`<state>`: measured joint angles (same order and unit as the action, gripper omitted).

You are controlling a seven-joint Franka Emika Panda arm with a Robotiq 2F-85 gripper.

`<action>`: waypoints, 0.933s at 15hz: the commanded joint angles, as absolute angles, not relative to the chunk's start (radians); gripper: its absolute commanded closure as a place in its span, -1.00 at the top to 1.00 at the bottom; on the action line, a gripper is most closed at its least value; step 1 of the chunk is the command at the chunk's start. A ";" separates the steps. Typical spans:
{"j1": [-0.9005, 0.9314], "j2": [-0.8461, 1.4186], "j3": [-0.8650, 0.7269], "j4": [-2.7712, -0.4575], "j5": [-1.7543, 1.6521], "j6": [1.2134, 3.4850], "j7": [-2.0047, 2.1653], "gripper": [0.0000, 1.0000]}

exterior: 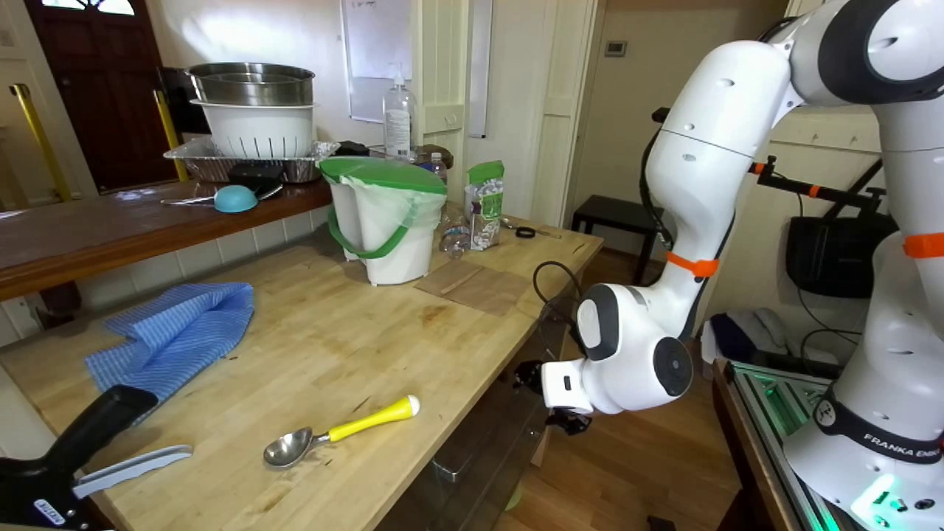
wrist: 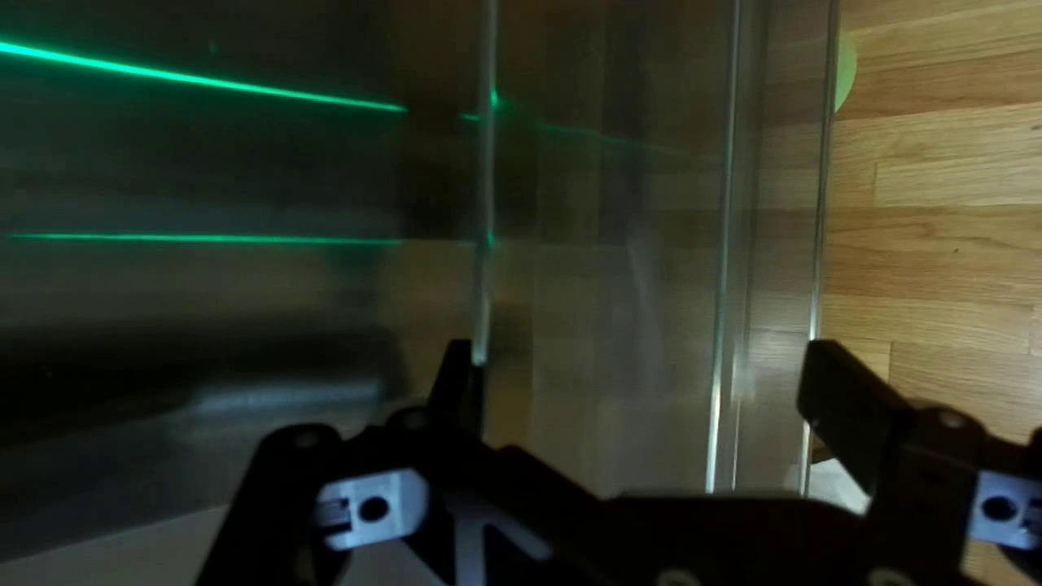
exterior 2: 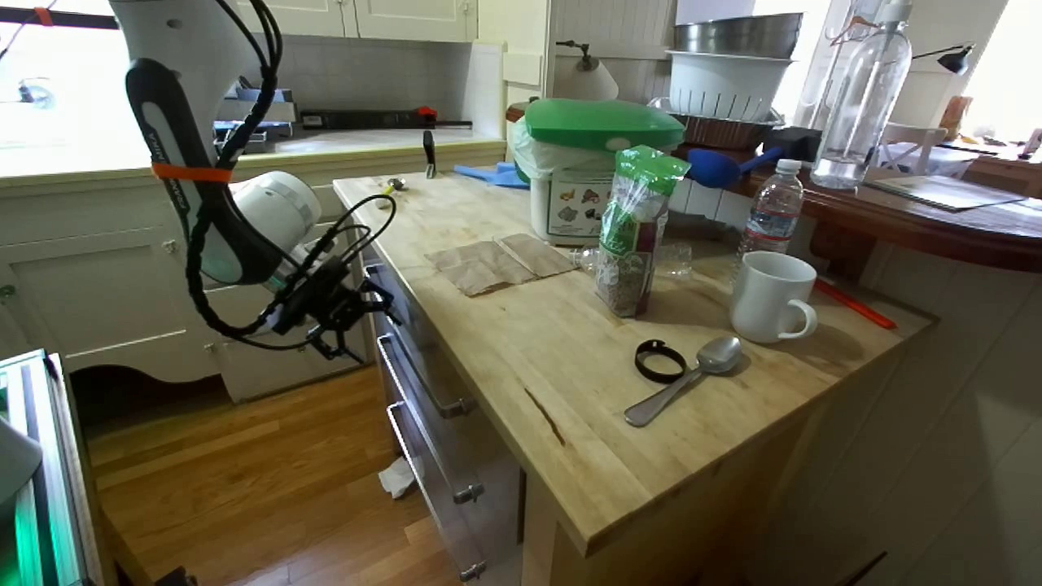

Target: Open the topmost drawer.

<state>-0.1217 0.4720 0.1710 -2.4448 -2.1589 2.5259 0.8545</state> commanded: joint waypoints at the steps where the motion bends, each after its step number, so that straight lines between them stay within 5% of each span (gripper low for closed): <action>1: -0.104 0.487 0.163 -2.517 -2.009 2.557 0.741 1.00; 14: -0.007 0.347 0.194 -2.679 -1.791 2.520 0.693 1.00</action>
